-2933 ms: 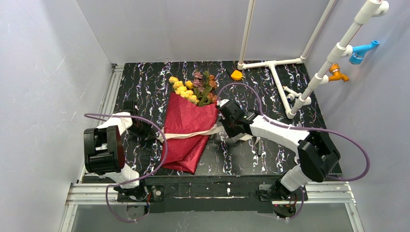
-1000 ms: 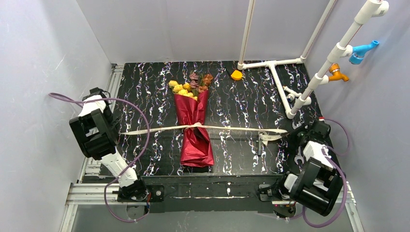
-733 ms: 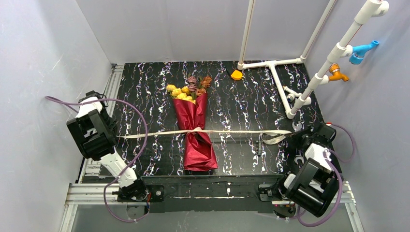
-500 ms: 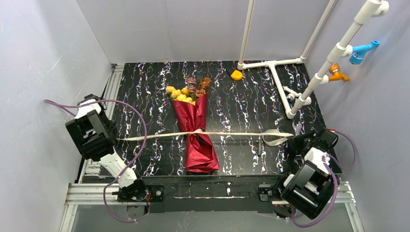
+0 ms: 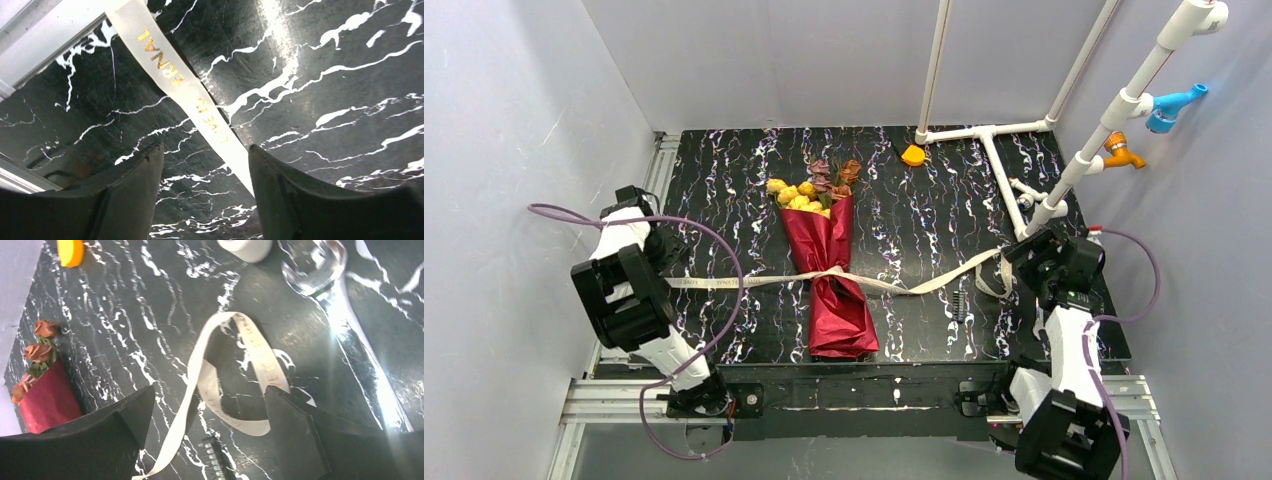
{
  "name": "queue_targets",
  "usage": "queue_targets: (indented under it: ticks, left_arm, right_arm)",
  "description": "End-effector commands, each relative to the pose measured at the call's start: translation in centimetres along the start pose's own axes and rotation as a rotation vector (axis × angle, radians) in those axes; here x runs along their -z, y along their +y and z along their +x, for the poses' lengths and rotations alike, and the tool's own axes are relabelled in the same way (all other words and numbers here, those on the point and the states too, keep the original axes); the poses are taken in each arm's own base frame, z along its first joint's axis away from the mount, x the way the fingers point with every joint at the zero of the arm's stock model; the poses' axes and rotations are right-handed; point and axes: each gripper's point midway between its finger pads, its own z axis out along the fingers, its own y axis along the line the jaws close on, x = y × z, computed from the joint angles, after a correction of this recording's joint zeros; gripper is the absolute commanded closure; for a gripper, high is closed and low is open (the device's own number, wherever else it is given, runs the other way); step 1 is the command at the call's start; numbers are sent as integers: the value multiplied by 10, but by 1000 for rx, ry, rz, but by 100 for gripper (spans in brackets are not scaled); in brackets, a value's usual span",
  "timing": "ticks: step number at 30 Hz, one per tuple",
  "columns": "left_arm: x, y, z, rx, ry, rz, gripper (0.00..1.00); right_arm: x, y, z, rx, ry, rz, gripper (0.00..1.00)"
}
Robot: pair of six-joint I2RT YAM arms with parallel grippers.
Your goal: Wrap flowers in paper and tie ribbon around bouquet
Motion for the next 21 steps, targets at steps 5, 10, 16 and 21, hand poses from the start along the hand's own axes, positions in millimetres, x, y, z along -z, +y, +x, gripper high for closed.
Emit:
queue_targets:
  ticks: [5, 10, 16, 21]
  left_arm:
    - [38, -2, 18, -69, -78, 49, 6]
    - [58, -13, 38, -151, -103, 101, 2]
    - [86, -38, 86, -236, -54, 255, 3]
    - [95, -55, 144, -167, 125, 350, 6]
  right_arm:
    - [23, 44, 6, 194, -5, -2, 5]
    - [33, 89, 59, 409, 112, -159, 4]
    - [57, 145, 158, 803, 422, -554, 3]
    - [50, 167, 210, 942, 523, -632, 2]
